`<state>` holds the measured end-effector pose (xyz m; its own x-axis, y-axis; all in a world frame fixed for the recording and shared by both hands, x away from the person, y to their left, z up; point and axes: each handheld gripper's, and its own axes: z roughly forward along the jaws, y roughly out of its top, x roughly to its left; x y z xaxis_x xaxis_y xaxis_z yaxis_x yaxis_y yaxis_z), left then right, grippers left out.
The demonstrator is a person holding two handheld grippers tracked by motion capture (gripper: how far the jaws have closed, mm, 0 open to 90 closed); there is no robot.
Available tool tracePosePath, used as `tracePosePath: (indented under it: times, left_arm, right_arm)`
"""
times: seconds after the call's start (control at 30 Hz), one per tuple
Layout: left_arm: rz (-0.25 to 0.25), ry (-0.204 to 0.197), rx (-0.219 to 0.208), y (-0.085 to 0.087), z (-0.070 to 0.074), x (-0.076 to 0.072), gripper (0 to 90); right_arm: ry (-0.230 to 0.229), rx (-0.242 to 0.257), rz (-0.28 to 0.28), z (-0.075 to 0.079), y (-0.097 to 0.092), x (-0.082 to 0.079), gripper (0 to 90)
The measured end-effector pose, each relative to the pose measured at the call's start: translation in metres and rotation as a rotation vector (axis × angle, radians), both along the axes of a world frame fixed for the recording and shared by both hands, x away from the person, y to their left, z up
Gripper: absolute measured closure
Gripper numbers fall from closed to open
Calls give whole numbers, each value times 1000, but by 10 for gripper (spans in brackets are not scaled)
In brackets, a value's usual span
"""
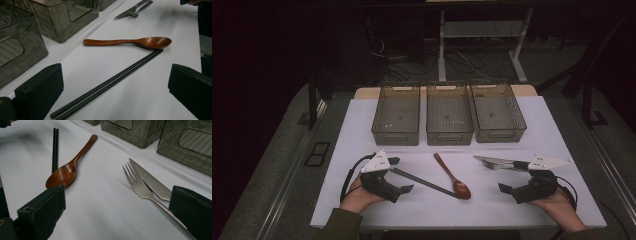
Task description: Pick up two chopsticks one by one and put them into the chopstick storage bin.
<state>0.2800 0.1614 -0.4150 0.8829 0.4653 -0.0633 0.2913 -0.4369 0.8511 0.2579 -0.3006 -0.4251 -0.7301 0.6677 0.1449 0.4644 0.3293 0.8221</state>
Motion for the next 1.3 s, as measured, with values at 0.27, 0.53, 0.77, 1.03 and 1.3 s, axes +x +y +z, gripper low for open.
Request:
tracePosePath:
  times: [0.27,0.53,0.77,1.03,1.3]
  left_arm:
    - [3,-1,19,0,2,6,34]
    - [19,-5,41,4,2,20,187]
    - [31,13,70,5,1,36,362]
    - [74,49,114,6,-8,52,653]
    - [105,101,186,9,-14,58,886]
  right_arm:
    - [2,-2,2,0,-1,1,2]
    - [0,-11,-4,0,2,1,43]
    - [3,-22,-4,-1,3,2,48]
    - [10,-19,-13,-3,3,2,49]
    - [15,-32,-29,-5,3,3,49]
